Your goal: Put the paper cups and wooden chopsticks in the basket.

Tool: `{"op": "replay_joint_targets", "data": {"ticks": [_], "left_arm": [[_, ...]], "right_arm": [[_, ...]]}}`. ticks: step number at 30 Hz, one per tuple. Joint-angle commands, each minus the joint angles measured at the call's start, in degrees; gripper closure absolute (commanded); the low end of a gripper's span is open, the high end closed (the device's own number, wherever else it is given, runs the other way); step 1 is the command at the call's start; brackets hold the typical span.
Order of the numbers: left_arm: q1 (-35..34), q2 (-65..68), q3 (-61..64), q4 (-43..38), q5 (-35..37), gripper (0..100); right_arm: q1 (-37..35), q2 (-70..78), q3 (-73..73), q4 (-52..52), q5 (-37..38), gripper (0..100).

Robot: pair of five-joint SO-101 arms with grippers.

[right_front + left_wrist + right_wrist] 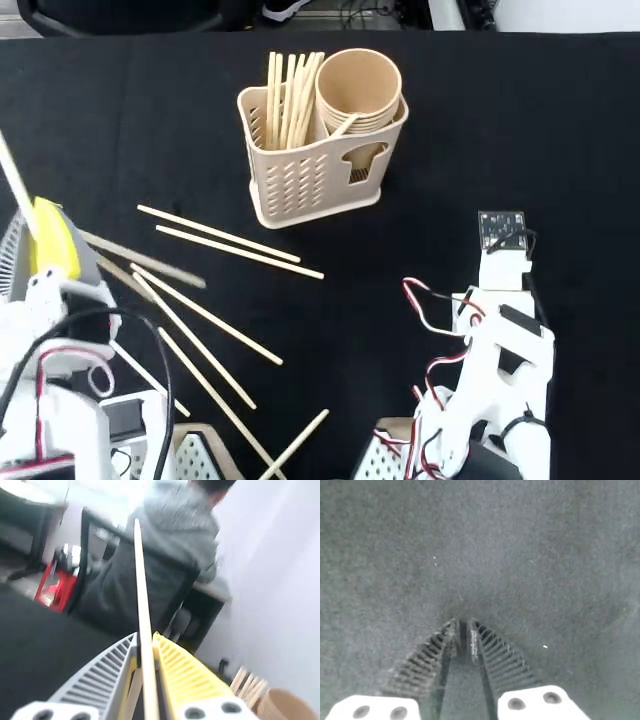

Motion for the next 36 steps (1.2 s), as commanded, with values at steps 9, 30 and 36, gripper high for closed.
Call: {"op": "replay_joint_targets", "data": {"ticks": [9, 30, 36], "left_arm": [[15.78, 15.65, -6.99, -28.92, 0.97, 97], [28.97, 54.77, -33.63, -35.52, -3.43, 97], [29.14, 59.25, -33.98, -43.25, -6.77, 97]], "right_arm": [[-0.44, -1.45, -0.22, -0.62, 0.35, 94.5], [-0.53, -1.45, -0.22, -0.62, 0.35, 94.5], [-0.53, -1.45, -0.22, -0.62, 0.44, 94.5]]}}
